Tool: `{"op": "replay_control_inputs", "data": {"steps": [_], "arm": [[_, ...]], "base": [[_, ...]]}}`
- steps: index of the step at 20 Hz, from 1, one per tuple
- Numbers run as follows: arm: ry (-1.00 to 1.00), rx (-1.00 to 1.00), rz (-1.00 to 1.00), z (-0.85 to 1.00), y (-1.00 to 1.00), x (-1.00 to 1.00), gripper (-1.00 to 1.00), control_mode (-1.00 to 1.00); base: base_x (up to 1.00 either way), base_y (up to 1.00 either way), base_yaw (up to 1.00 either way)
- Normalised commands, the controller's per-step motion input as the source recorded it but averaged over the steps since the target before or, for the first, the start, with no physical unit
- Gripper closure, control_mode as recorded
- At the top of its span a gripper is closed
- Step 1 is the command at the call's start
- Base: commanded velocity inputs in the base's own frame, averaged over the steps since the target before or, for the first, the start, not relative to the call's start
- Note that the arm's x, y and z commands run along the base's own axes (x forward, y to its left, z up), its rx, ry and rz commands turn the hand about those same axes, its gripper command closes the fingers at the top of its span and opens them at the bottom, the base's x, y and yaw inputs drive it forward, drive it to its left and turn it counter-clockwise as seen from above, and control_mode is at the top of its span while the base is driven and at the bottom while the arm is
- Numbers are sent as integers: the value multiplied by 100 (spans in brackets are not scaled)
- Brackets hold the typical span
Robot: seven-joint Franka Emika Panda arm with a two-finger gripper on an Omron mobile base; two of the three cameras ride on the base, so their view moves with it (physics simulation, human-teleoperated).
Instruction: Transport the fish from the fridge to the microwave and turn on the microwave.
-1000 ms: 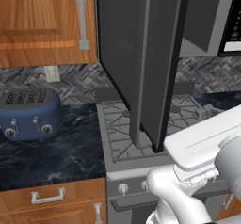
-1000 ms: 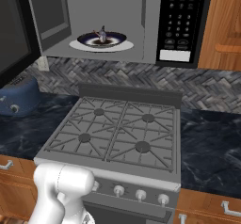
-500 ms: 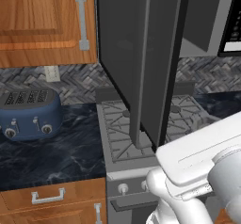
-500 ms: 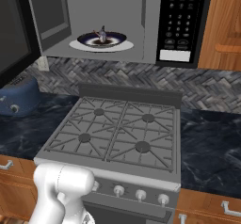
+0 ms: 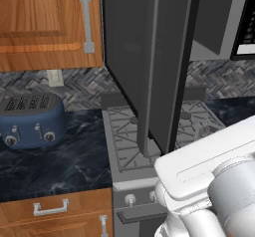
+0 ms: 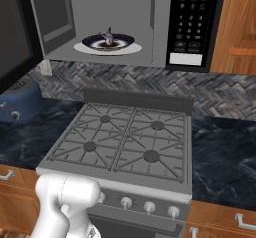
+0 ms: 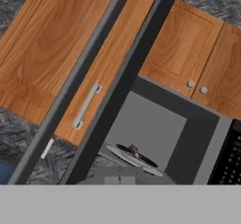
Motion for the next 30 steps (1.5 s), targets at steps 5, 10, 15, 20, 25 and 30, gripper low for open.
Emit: {"op": "replay_control_inputs", "data": {"steps": [5, 10, 15, 20, 25, 30], "arm": [[0, -1, 0, 0, 14, 0, 100, -100], [-1, -1, -1, -2, 17, 0, 100, -100], [-1, 0, -3, -1, 11, 0, 100, -100], [0, 0, -5, -1, 7, 1, 100, -100], [-2, -1, -4, -5, 14, 0, 100, -100], [-1, -1, -5, -8, 20, 0, 100, -100]], "base": [[0, 0, 0], [0, 0, 0], [0, 0, 0], [0, 0, 0], [0, 0, 0], [0, 0, 0]]}}
